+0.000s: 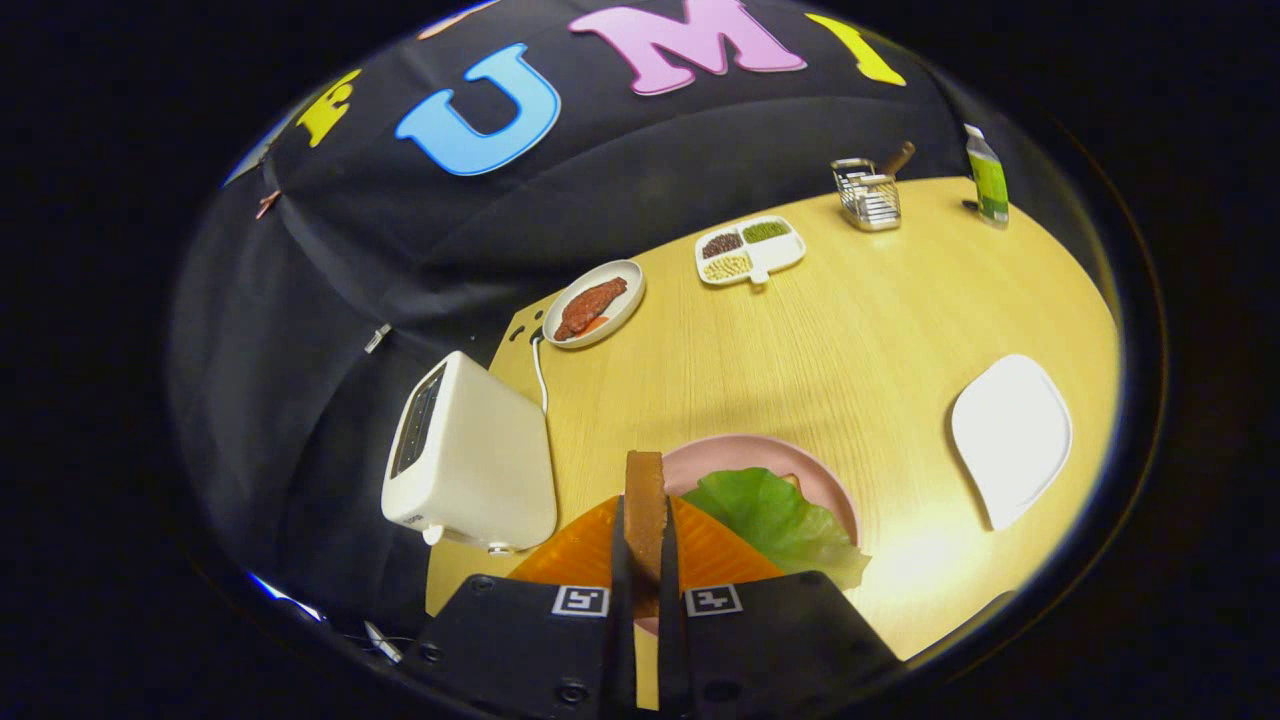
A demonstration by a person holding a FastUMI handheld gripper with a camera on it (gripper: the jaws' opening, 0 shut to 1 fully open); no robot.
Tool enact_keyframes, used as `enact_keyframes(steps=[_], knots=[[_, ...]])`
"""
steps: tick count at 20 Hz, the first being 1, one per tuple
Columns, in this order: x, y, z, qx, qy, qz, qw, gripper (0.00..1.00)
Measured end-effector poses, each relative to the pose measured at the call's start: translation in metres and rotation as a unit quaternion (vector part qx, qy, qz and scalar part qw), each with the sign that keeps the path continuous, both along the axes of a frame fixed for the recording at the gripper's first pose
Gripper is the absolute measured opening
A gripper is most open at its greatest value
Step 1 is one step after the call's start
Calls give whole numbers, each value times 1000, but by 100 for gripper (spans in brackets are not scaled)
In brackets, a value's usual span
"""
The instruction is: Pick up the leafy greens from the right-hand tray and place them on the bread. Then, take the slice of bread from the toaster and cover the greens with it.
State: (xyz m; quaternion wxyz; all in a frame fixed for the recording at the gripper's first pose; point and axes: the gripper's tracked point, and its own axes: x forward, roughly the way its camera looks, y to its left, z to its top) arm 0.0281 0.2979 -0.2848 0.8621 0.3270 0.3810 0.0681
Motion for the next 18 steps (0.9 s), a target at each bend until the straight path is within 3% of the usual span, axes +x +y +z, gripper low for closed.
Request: enact_keyframes(steps=[5, 9, 11, 12, 13, 15, 18], knots=[[-6, -32, -42, -4, 32, -34, 999, 13], [-11, -41, -61, -30, 35, -5, 999, 16], [-14, -47, -69, -45, 42, 3, 998, 23], [-13, -49, -72, -48, 44, 6, 998, 37], [-14, -54, -76, -58, 50, 9, 997, 39], [-14, -56, -84, -70, 53, 23, 996, 55], [-14, -60, -80, -80, 45, 42, 995, 62]])
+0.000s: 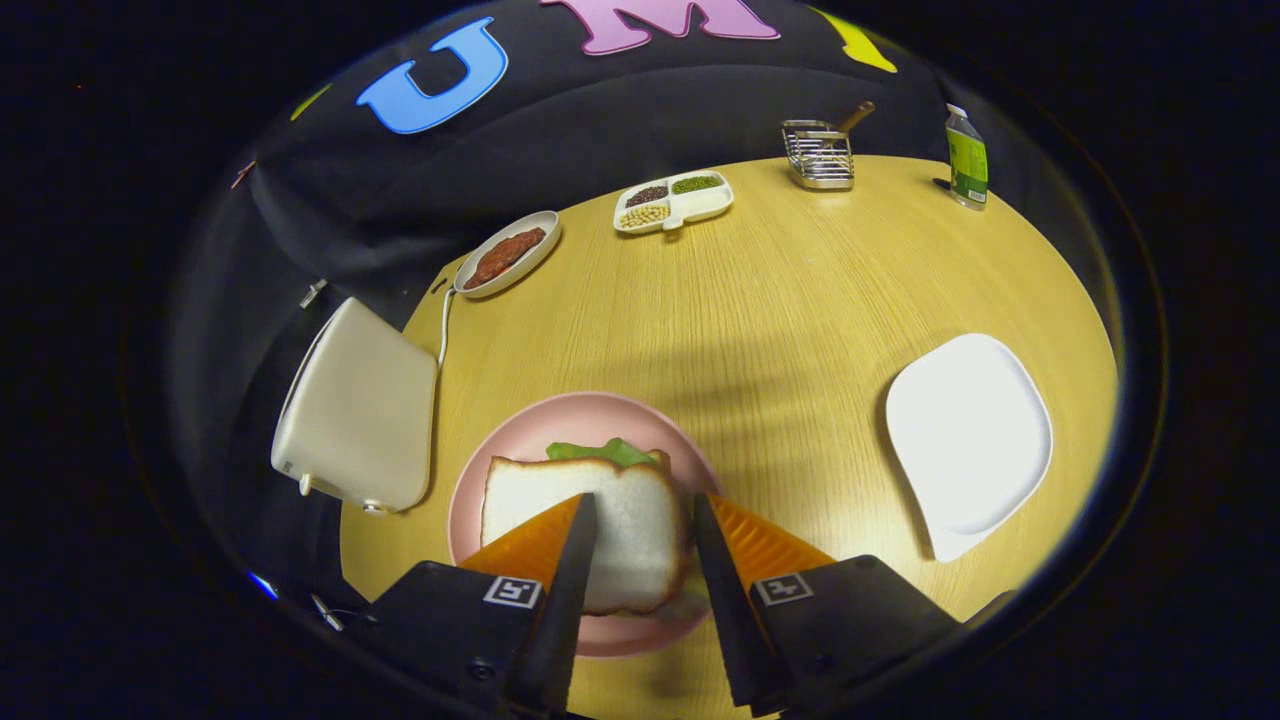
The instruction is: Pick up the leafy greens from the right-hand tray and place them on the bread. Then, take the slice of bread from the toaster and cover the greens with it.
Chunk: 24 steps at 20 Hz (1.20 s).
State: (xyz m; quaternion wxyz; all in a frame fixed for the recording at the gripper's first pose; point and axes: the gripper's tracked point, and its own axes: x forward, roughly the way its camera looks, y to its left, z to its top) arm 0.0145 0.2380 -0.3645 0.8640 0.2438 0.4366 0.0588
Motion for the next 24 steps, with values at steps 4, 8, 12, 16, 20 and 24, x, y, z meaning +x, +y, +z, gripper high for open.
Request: enact_keyframes(steps=[4, 8, 12, 16, 20, 24], knots=[[-5, -14, 20, -20, -29, 32, 999, 79], [-8, -32, 57, -33, -79, 52, 995, 93], [-8, -55, 110, -61, -150, 76, 984, 98], [-6, -76, 161, -82, -210, 87, 970, 99], [-8, -99, 201, -90, -252, 85, 960, 99], [-12, -122, 235, -110, -289, 88, 947, 99]])
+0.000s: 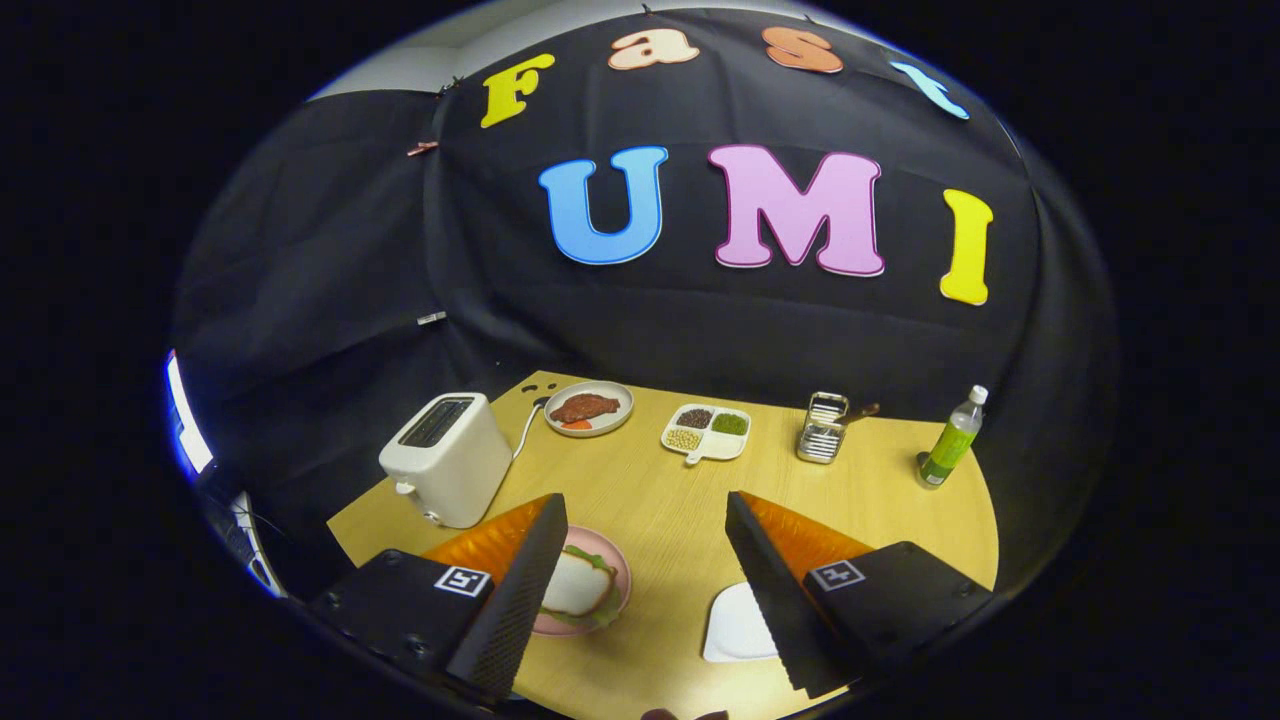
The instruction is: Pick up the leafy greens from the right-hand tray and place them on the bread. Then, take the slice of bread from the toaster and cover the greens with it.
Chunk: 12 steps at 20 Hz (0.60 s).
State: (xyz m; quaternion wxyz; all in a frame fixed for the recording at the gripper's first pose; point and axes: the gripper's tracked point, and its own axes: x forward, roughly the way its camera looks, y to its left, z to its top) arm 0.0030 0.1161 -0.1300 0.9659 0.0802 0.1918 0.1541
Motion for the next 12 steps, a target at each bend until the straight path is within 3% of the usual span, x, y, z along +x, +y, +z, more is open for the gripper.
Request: enact_keyframes(steps=[6, 12], knots=[[-10, -23, 35, -43, -57, 3, 997, 99], [-17, -36, 63, -46, -124, -34, 991, 96]])
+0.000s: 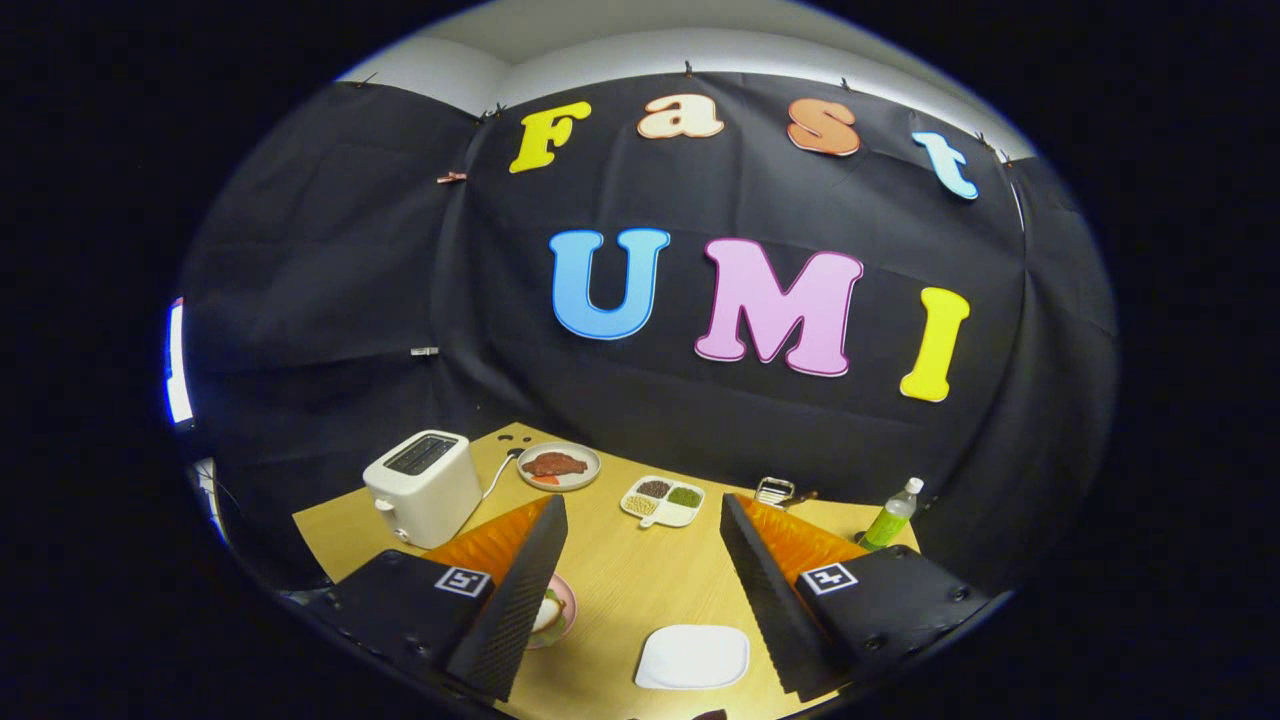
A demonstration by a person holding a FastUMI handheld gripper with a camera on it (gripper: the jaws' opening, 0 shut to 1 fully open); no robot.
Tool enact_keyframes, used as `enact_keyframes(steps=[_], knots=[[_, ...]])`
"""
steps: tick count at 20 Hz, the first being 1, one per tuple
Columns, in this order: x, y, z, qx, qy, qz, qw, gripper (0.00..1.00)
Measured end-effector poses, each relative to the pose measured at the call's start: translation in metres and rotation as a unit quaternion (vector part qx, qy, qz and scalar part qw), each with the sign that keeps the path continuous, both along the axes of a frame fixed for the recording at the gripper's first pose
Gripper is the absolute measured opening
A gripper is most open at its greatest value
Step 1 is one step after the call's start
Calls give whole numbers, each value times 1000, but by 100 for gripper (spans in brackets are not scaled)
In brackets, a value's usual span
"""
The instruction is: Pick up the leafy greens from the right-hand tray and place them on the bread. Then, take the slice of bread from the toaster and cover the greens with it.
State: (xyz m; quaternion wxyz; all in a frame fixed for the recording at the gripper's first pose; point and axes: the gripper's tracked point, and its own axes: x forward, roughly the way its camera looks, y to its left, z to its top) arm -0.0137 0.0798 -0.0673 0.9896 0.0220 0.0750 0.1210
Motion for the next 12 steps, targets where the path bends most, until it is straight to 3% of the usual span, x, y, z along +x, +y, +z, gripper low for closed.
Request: enact_keyframes(steps=[12], knots=[[-6, 13, 3, -18, -7, 6, 1000, 99]])
